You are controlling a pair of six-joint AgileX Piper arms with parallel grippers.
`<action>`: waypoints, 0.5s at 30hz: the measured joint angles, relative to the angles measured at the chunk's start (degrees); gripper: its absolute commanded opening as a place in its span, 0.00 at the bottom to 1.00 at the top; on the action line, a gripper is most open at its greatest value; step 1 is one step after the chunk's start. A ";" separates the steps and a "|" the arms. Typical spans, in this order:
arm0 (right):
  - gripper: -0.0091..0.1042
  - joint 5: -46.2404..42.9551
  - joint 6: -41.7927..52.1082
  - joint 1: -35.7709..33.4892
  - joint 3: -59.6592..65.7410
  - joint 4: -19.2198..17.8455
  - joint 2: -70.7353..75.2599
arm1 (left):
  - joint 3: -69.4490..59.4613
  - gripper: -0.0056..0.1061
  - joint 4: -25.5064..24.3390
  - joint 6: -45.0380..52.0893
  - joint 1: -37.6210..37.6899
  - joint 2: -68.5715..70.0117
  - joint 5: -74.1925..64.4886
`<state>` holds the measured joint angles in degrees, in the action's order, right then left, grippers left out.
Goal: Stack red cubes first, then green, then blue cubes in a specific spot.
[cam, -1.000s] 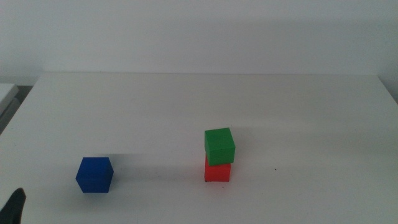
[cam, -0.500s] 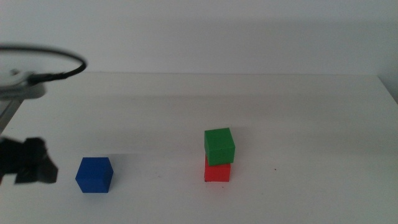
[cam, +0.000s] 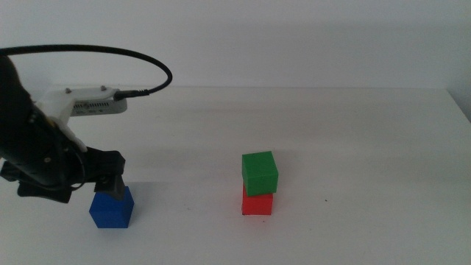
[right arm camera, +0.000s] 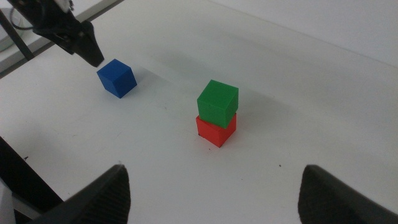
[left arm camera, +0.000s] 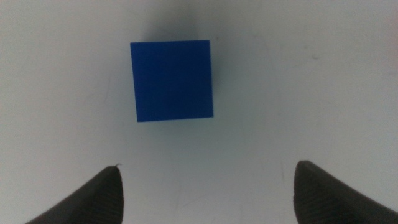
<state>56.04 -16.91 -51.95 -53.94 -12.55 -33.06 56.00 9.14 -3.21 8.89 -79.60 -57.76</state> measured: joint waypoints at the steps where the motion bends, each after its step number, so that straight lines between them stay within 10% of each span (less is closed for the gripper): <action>1: 0.78 0.00 0.00 0.00 0.00 0.00 0.00 | 0.00 0.89 -0.22 -0.37 0.00 -0.79 0.40; 15: 0.78 0.00 0.00 0.00 0.00 0.00 0.00 | 0.04 0.89 -4.45 -1.34 0.19 -15.49 11.88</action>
<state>56.04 -16.91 -51.95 -53.94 -12.55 -33.06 56.04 4.69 -4.55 9.09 -95.09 -45.88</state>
